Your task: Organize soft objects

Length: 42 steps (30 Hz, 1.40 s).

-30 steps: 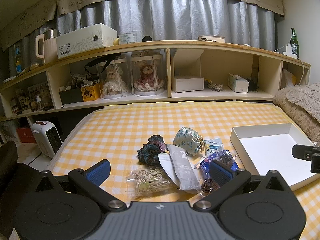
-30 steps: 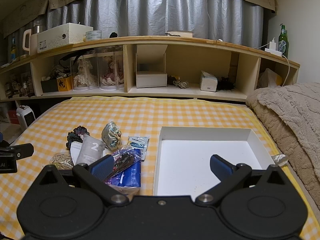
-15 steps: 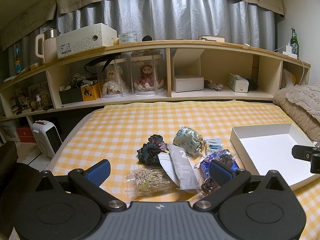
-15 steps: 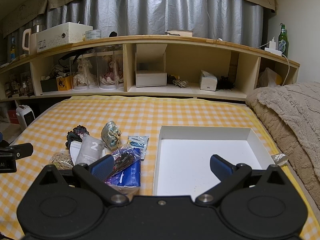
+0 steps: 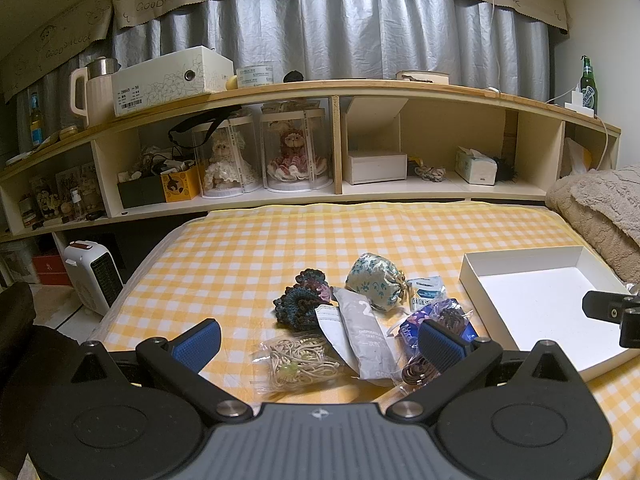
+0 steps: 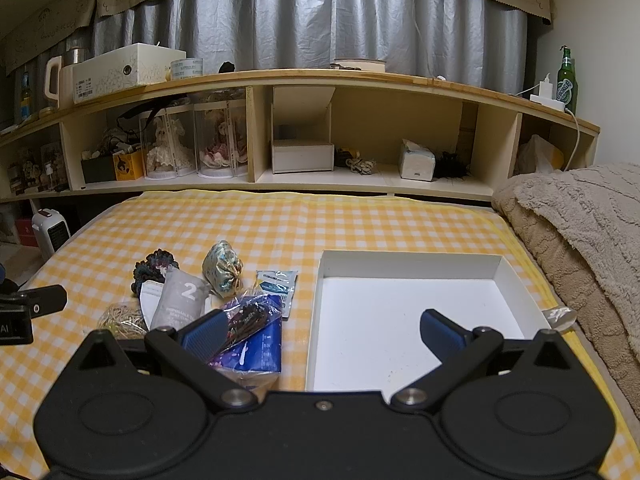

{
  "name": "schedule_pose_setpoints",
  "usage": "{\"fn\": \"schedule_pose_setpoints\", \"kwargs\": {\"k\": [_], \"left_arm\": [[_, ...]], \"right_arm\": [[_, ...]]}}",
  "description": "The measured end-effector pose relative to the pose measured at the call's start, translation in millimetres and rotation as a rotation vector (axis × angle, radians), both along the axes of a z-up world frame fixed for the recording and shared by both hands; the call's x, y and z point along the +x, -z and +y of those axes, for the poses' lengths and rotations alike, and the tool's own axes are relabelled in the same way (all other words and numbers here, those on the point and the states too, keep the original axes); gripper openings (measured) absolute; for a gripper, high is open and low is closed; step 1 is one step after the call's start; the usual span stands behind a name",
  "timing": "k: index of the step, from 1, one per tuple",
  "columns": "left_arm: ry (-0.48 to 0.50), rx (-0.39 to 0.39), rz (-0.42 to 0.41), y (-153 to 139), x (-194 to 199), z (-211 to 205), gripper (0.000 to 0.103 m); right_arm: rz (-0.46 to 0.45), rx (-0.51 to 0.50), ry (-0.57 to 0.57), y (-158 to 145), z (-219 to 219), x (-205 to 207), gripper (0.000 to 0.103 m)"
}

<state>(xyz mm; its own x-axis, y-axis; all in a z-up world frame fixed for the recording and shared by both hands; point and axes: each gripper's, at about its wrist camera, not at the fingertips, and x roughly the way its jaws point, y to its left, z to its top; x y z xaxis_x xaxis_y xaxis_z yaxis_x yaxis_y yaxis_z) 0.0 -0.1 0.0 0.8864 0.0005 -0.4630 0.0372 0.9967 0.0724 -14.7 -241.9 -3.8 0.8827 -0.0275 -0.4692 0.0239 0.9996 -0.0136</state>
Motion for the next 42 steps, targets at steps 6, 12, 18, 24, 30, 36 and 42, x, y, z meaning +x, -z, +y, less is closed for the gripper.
{"fn": "schedule_pose_setpoints", "kwargs": {"k": [6,12,18,24,30,36,42], "left_arm": [[0.000,0.000,0.001,0.0,-0.1,0.0,0.103],[0.000,-0.001,0.001,0.0,-0.1,-0.1,0.103],[0.000,-0.001,0.001,0.0,0.1,0.0,0.103],[0.000,-0.001,0.002,0.0,0.0,0.0,0.103],[0.000,-0.001,0.002,0.0,0.0,0.1,0.103],[0.000,-0.001,0.003,0.0,0.1,0.0,0.103],[0.002,-0.008,0.010,-0.1,0.7,0.7,0.103]], "right_arm": [[0.001,0.000,0.000,0.3,0.1,0.0,0.103],[0.001,0.000,0.000,0.9,0.3,0.1,0.103],[0.002,-0.001,0.000,0.9,0.5,0.1,0.103],[0.003,-0.001,0.000,1.0,0.6,0.0,0.103],[0.004,-0.001,-0.001,1.3,0.3,0.4,0.103],[0.008,0.001,0.001,2.9,0.7,-3.6,0.103],[0.012,0.008,0.006,4.5,0.5,2.6,0.103]]}}
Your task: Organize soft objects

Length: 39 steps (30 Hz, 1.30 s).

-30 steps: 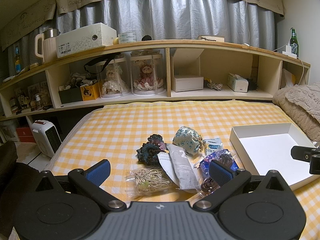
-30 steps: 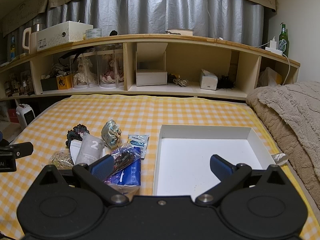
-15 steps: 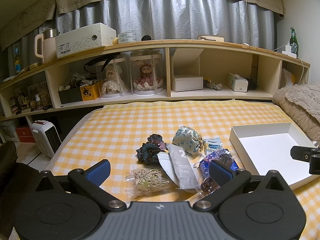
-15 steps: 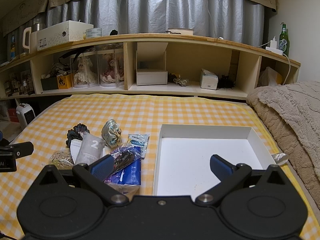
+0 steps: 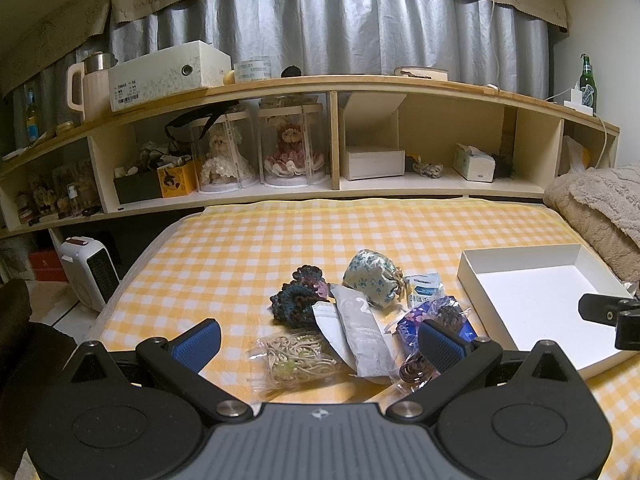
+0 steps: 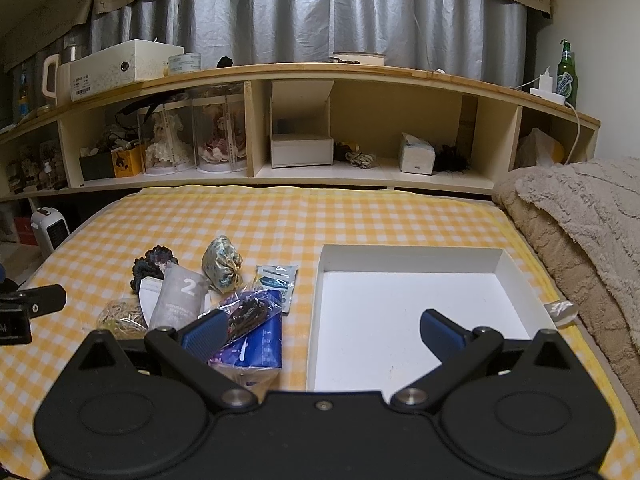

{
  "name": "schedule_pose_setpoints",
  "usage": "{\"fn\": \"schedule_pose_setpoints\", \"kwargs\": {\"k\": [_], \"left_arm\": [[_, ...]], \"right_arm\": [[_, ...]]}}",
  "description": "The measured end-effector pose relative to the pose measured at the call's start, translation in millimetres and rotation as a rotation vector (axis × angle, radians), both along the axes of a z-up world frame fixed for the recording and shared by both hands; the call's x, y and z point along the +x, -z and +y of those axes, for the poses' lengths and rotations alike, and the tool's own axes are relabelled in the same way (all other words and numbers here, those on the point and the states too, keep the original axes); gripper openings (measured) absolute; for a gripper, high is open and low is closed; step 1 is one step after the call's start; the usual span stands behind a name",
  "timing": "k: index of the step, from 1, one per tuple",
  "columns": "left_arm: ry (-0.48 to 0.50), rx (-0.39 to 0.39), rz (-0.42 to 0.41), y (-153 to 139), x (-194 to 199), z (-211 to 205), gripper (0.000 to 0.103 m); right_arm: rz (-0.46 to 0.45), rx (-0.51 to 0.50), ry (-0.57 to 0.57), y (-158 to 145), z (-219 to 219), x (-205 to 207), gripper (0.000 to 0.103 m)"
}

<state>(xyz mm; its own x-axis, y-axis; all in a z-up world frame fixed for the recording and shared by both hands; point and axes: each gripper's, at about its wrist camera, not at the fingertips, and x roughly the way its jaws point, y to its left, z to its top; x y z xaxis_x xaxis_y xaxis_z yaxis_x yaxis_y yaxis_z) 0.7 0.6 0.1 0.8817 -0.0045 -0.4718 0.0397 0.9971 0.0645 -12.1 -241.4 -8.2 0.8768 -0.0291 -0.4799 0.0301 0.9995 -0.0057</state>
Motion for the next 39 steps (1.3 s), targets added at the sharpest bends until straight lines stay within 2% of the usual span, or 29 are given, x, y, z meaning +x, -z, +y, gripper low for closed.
{"fn": "schedule_pose_setpoints", "kwargs": {"k": [8,12,18,25,29,34,36,39], "left_arm": [[0.005,0.000,0.007,1.0,11.8,1.9,0.103],[-0.026,0.018,-0.003,-2.4,17.1,2.5,0.103],[-0.035,0.015,-0.025,-9.7,32.6,7.8,0.103],[-0.066,-0.008,-0.014,-8.8,78.4,22.5,0.103],[-0.091,-0.057,0.039,0.4,102.7,32.1,0.103],[-0.124,-0.161,0.145,16.5,129.9,48.0,0.103],[-0.122,-0.208,0.189,24.8,139.8,56.7,0.103],[-0.149,-0.224,0.257,40.2,154.0,64.5,0.103]], "right_arm": [[0.005,-0.016,0.001,-1.3,3.6,7.8,0.103],[0.008,-0.018,0.007,-4.2,6.9,21.1,0.103],[0.042,0.074,-0.020,-10.0,11.1,49.8,0.103],[0.078,0.190,-0.017,-10.3,19.4,90.4,0.103],[0.133,0.257,0.006,1.0,24.5,117.3,0.103],[0.193,0.309,0.045,20.8,33.0,141.8,0.103],[0.227,0.358,0.018,31.5,33.8,149.5,0.103],[0.303,0.434,0.004,48.8,35.3,159.3,0.103]]}}
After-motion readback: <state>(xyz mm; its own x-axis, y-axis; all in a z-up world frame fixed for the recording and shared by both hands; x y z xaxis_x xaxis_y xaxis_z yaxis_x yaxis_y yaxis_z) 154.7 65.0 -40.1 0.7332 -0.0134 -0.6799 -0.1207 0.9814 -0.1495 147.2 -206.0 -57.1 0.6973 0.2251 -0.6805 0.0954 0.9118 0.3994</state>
